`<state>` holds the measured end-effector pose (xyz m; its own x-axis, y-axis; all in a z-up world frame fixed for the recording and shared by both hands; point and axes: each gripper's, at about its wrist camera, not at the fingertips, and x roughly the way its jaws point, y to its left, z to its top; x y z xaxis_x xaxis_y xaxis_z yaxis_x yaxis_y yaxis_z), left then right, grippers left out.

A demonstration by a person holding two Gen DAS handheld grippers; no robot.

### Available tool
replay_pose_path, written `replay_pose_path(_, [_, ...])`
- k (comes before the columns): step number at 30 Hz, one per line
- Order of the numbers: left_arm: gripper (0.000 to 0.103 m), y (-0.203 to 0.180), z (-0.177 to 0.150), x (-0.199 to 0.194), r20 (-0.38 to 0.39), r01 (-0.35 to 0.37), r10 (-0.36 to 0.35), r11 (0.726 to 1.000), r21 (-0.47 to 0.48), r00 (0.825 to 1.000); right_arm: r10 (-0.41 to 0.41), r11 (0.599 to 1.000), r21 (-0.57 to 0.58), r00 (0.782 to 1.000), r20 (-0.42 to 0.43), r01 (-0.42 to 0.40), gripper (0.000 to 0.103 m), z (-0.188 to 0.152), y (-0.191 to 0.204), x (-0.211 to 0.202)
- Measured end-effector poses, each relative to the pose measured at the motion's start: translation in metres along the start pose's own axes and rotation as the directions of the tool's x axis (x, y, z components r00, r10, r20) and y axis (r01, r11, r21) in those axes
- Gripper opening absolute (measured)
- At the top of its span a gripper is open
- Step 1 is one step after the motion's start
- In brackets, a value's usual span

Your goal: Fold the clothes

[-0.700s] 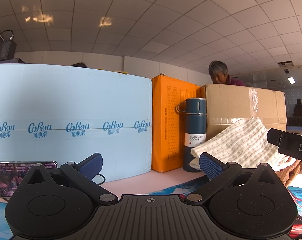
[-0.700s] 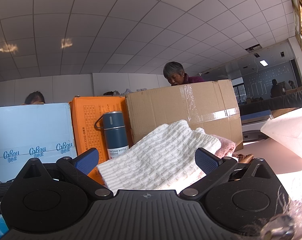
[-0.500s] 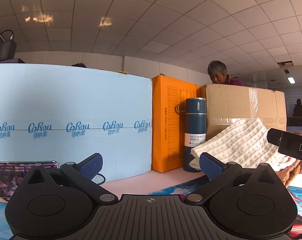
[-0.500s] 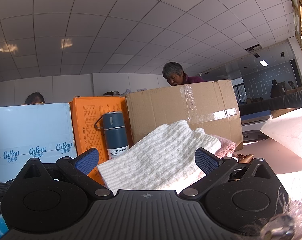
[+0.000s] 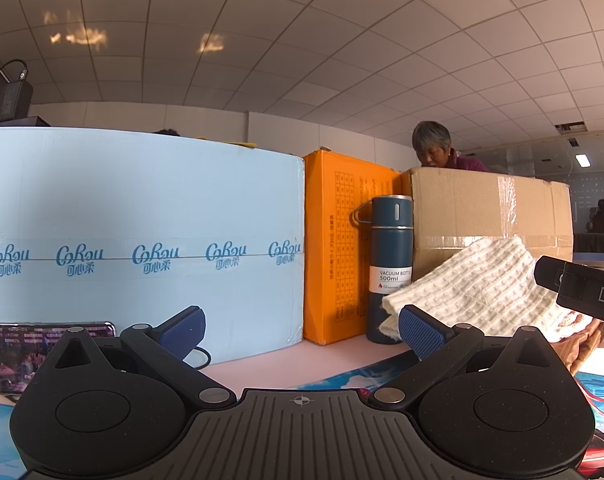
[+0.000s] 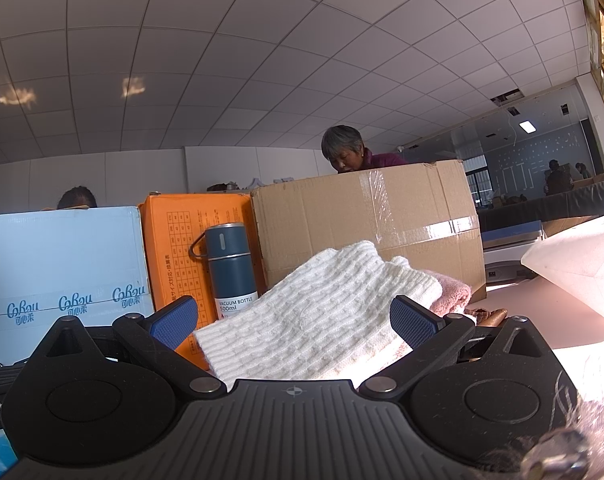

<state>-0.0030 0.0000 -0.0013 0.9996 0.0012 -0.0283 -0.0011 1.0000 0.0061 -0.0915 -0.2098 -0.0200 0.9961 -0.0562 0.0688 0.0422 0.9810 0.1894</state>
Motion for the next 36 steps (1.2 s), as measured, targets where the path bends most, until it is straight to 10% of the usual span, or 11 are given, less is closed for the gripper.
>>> replay_pose_path(36, [0.103, -0.0002, 0.0018, 0.0003, -0.001, -0.001, 0.001, 1.0, 0.001, 1.0, 0.0, 1.0, 0.001, 1.0, -0.001, 0.0, 0.103, 0.0, -0.0003, -0.0018])
